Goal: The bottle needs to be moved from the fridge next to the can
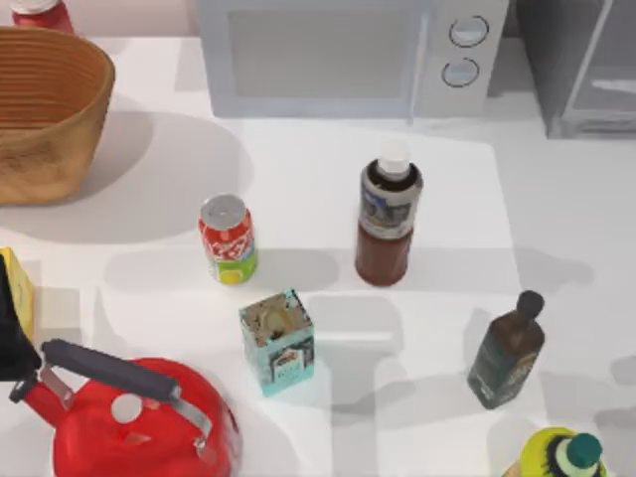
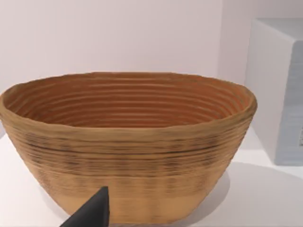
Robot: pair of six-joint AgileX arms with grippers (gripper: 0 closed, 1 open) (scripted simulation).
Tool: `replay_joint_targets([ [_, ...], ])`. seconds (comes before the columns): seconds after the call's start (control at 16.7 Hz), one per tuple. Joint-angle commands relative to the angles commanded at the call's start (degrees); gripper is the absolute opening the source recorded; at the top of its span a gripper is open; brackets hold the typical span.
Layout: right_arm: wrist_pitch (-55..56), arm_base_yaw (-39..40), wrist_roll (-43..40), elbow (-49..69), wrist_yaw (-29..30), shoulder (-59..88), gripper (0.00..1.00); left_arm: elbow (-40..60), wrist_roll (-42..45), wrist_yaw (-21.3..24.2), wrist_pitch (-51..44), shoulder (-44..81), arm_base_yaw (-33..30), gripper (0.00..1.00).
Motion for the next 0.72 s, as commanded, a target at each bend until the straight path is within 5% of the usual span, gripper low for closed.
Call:
replay_joint_targets([
  [0.42,-0.05,-39.88,-49.45,13.24,-19.47,46.13,1.00,0.00,0.00,0.00,0.00,0.00,0.00,1.00],
  [0.72,-1.57,-62.68,-73.41,20.69,-29.17,72.92,1.00,0.00,0.00,0.00,0.00,0.00,0.00,1.00],
])
